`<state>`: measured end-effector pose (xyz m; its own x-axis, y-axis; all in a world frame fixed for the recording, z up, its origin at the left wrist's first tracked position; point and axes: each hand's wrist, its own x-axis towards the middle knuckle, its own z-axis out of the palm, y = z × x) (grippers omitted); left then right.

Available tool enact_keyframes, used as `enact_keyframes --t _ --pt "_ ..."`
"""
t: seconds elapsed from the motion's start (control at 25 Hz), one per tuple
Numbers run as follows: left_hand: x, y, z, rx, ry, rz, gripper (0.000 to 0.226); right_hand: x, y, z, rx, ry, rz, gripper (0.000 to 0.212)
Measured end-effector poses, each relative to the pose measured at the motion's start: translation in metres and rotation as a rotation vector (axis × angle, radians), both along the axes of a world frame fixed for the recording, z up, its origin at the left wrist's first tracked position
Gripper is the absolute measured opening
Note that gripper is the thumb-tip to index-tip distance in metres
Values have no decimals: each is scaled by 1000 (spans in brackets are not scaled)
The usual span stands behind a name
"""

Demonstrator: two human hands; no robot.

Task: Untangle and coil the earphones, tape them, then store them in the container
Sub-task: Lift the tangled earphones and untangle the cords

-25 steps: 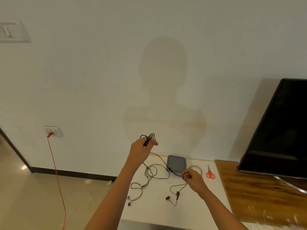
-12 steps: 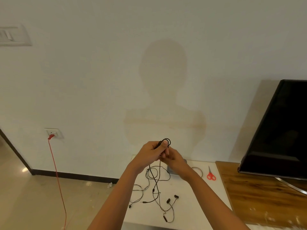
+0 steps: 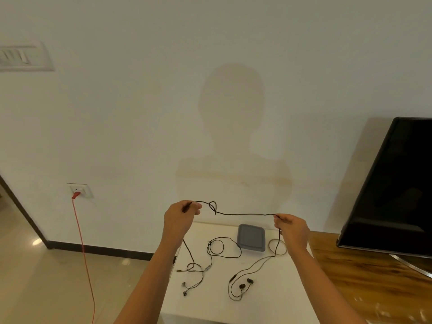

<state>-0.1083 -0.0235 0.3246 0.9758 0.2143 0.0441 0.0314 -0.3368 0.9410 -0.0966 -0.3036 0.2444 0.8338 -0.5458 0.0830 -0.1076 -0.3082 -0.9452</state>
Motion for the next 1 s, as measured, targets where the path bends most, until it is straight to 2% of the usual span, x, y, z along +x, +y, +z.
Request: enact_keyframes --t 0.12,0.2,0.28,0.36,0.48,0.56,0.84,1.0 --pt "-2 -9 3 9 43 -65 30 -3 4 -4 -97 183 115 20" --pt "-4 -17 5 22 59 -139 35 -4 19 1 -167 384 365 39" --pt "-6 -26 9 49 74 -210 37 -4 42 13 -180 398 597 54" --pt "-8 -34 12 59 78 -292 37 -5 66 28 6 288 777 52" --pt "-10 -40 18 21 59 -350 33 -8 89 43 419 199 965 34" --pt "-10 -39 22 -28 47 -348 33 -11 95 44 564 207 1006 28" --pt "-6 -25 27 -133 23 -233 32 -20 86 16 624 211 1029 29" --pt "-8 -26 27 -119 36 -288 35 -17 91 10 465 152 905 38"
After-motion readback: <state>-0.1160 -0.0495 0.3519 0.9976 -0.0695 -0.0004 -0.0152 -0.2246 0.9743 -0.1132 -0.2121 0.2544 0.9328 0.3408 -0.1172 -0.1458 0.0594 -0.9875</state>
